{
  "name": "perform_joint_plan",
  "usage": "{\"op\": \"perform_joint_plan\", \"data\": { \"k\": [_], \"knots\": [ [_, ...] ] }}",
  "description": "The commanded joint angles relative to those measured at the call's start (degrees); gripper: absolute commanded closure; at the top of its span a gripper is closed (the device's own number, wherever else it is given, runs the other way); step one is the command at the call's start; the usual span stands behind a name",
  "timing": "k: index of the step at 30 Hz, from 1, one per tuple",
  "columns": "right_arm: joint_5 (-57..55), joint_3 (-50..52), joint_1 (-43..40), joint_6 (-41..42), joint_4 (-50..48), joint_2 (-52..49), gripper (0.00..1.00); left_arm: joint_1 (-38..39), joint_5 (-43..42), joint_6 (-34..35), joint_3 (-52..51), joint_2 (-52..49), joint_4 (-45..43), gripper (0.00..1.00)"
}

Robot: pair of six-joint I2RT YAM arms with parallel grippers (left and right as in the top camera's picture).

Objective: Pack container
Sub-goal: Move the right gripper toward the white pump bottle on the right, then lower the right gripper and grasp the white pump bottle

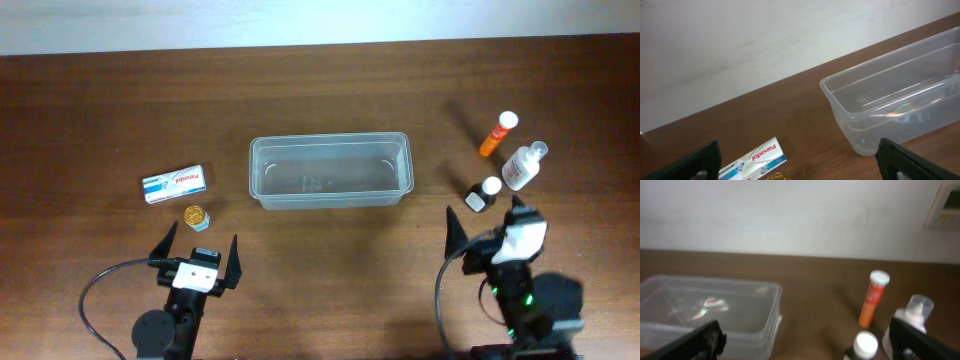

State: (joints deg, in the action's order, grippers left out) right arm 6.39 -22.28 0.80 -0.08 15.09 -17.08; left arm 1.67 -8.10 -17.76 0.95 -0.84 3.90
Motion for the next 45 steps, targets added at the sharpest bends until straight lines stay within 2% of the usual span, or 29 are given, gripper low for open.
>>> {"op": "perform_joint_plan", "data": {
  "k": [1,11,16,24,30,41,45],
  "knots": [
    [0.5,-13.8,0.3,0.5,5.9,-13.3,0.02,-0.3,0.4,0.2,-0.4,0.5,0.0,0.01],
    [0.4,-54.4,-3.0,0.0,36.2,-47.6,0.02,-0.3,0.4,0.2,-0.4,0.5,0.0,0.00],
    [-1.8,-64.5,-6.6,-2.3,44.1,-58.7,0.02,-0.3,0.4,0.2,-0.4,0.5,0.0,0.01],
    [-1.9,-64.4,-14.3,-4.5,48.6,-66.2,0.02,-0.3,0.4,0.2,-0.4,0.5,0.0,0.01],
    [2.3,-64.4,-18.6,-14.9,51.4,-71.6,0.01,-0.3,0.4,0.2,-0.4,0.5,0.0,0.01],
    [4.2,-64.4,-24.1,-16.3,48.0,-77.0,0.01,-0.3,0.4,0.2,-0.4,0.5,0.0,0.01],
    [5.6,-64.4,-24.9,-19.5,46.1,-77.2,0.02,-0.3,0.4,0.2,-0.4,0.5,0.0,0.01]
  ]
}}
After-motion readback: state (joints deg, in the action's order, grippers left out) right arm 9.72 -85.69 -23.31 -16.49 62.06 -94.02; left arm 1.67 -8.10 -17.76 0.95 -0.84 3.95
